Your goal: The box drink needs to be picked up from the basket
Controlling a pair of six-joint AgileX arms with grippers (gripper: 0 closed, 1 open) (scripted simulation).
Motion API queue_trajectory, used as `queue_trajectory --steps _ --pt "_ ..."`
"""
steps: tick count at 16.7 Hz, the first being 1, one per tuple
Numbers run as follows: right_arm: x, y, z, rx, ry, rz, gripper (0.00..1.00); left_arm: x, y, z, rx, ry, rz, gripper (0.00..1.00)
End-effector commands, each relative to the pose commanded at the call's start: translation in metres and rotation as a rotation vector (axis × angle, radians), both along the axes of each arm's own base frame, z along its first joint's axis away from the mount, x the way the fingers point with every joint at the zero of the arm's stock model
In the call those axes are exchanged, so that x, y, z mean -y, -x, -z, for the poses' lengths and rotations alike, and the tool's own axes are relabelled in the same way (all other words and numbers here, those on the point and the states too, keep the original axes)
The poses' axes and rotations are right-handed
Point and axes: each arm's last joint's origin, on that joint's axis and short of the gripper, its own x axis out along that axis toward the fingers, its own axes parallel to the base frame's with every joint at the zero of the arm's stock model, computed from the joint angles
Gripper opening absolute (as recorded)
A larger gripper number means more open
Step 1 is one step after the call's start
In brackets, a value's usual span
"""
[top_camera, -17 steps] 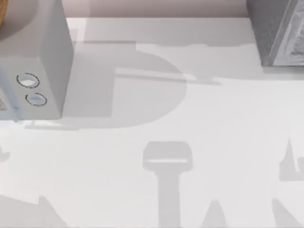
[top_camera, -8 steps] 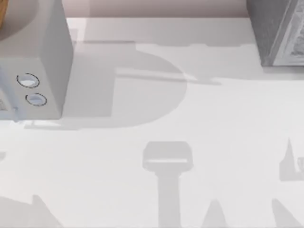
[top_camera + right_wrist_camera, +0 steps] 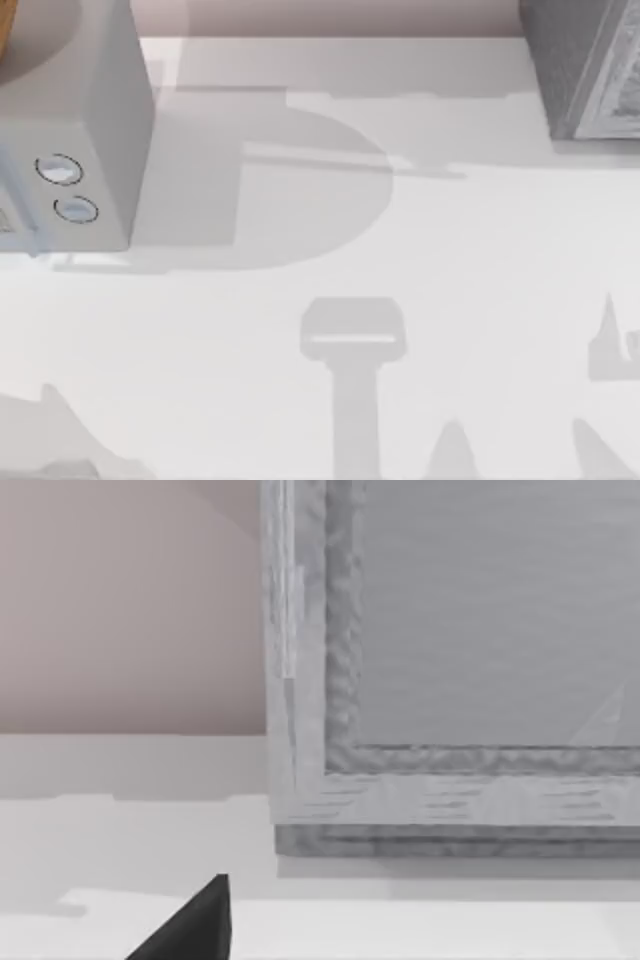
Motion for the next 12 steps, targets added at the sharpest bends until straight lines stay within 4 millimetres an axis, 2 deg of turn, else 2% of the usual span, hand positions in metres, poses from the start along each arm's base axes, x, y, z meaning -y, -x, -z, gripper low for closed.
queue_trajectory --steps 12 --pt "0.000 0.000 0.000 0.000 0.000 0.000 1.00 -0.001 -0.020 0.030 -0.002 0.002 0.006 0.00"
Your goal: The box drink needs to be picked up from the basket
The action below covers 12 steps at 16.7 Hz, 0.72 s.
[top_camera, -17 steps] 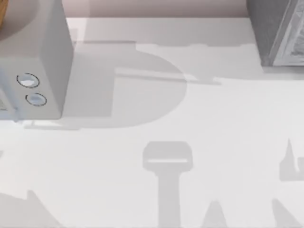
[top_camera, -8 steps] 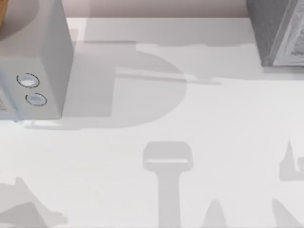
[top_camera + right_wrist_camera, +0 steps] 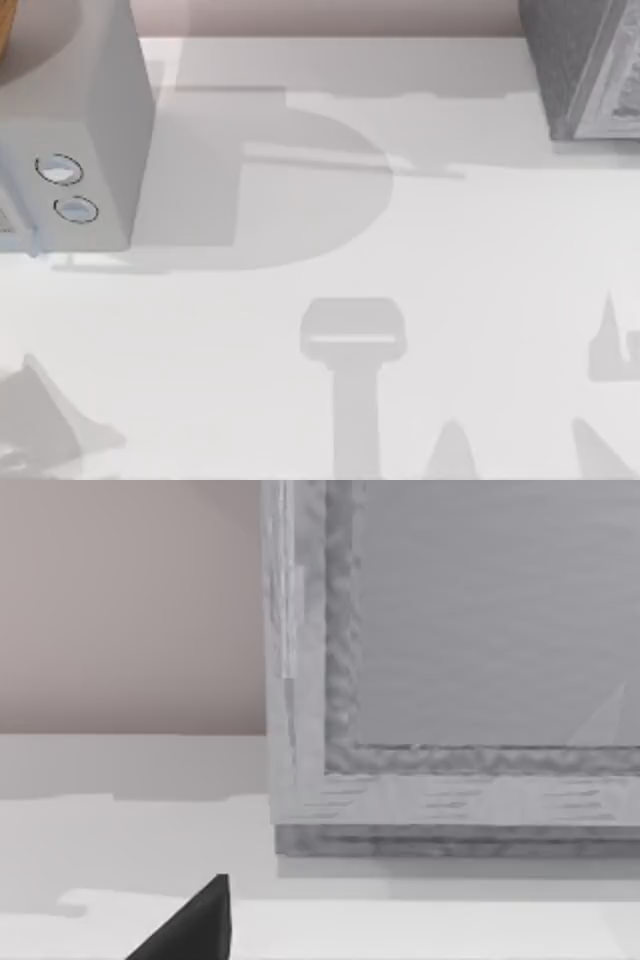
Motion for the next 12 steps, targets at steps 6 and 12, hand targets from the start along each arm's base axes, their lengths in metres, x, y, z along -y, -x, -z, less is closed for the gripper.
queue_trajectory --steps 6,12 --pt "0.0000 0.0000 0.0000 0.000 0.000 0.000 1.00 0.0001 0.0000 0.0003 -0.001 0.000 0.000 0.15" --pt "0.0000 0.0000 0.0000 0.000 0.000 0.000 1.00 0.0001 0.0000 0.0003 -0.001 0.000 0.000 0.60"
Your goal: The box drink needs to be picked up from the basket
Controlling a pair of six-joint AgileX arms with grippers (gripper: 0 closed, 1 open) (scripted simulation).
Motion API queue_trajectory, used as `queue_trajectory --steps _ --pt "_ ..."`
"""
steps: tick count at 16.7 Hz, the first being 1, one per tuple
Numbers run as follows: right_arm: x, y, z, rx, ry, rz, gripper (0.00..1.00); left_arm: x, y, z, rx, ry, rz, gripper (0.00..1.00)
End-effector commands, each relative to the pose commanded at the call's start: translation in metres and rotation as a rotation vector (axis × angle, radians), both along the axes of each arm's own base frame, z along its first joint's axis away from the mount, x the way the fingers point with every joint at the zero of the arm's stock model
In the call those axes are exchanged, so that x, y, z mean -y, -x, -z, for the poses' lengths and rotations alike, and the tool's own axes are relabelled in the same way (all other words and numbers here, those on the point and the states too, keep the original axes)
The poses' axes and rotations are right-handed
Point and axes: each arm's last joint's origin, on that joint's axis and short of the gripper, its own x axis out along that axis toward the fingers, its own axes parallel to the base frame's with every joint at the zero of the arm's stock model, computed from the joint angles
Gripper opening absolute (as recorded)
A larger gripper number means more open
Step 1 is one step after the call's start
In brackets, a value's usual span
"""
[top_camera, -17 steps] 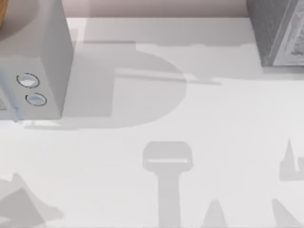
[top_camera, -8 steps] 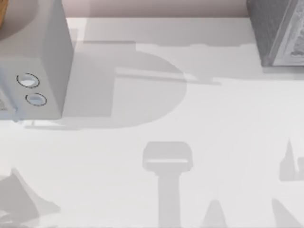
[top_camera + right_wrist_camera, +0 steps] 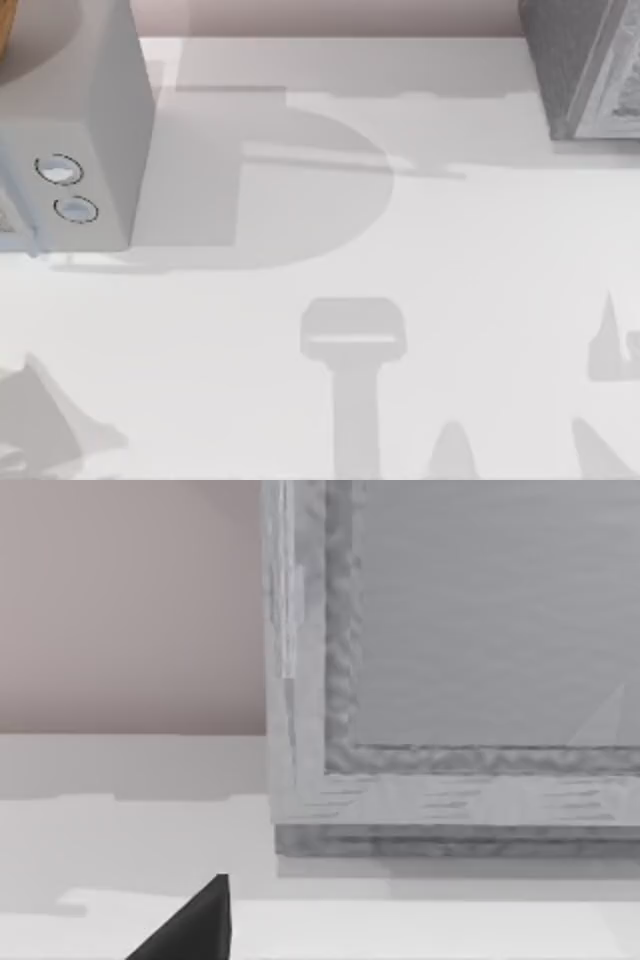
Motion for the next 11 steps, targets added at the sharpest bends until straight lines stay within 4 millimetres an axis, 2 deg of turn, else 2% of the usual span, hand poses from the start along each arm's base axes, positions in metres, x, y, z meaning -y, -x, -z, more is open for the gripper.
queue_trajectory --steps 5,11 --pt "0.0000 0.0000 0.0000 0.000 0.000 0.000 1.00 0.0000 0.0000 0.0000 0.000 0.000 0.000 0.98" --pt "0.0000 0.0000 0.0000 0.000 0.000 0.000 1.00 0.0000 0.0000 0.0000 0.000 0.000 0.000 1.00"
